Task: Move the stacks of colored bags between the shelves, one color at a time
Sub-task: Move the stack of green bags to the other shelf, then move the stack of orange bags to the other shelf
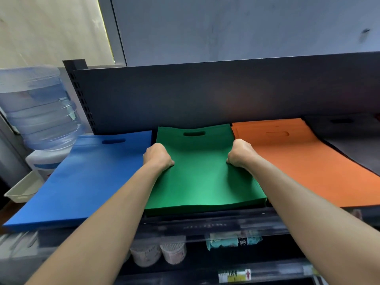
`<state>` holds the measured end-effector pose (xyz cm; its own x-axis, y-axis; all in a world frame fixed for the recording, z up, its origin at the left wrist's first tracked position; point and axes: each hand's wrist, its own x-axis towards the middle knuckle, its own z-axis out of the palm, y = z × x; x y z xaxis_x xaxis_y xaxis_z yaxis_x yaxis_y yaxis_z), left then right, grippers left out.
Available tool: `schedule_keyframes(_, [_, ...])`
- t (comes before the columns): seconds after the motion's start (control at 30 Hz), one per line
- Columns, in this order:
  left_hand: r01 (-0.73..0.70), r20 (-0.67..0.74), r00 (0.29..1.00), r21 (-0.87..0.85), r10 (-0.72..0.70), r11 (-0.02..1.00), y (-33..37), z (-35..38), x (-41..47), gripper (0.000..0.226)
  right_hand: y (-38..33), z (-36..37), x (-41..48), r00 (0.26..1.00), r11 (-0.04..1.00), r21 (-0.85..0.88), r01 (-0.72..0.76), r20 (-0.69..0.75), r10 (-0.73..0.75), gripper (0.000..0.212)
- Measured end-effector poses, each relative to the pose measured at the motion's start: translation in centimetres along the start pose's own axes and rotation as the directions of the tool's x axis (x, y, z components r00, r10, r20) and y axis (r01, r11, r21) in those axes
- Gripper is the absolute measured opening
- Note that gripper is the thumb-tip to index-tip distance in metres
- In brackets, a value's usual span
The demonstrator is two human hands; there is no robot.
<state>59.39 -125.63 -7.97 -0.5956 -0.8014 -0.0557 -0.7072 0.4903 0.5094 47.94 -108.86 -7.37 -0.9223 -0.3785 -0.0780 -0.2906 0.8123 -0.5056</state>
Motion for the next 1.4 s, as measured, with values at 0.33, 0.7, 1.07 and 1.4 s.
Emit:
schedule_keyframes(0.33, [-0.033,-0.074,0.996,0.097,0.04,0.995,-0.5,0.4,0.4,0.036,-0.4,0.8,-0.5,1.0,1.0,0.027,0.014,-0.011,-0.014,0.01])
schedule_keyframes(0.7, [-0.137,-0.111,0.98,0.233,0.167,0.963,-0.5,0.7,0.2,0.029,-0.8,0.8,-1.6,0.986,0.997,-0.082,0.009,-0.167,-0.022,0.029])
schedule_keyframes(1.07, [-0.413,-0.056,0.905,0.115,0.421,0.903,5.7,-0.1,-2.9,0.01,1.0,-2.4,-2.0,0.956,0.996,0.084,0.007,-0.293,0.018,0.022])
schedule_keyframes(1.4, [-0.546,0.202,0.806,-0.106,0.556,0.831,14.0,5.8,-6.7,0.039,9.6,-5.7,-2.3,0.946,0.988,0.101,-0.121,-0.291,0.145,0.029])
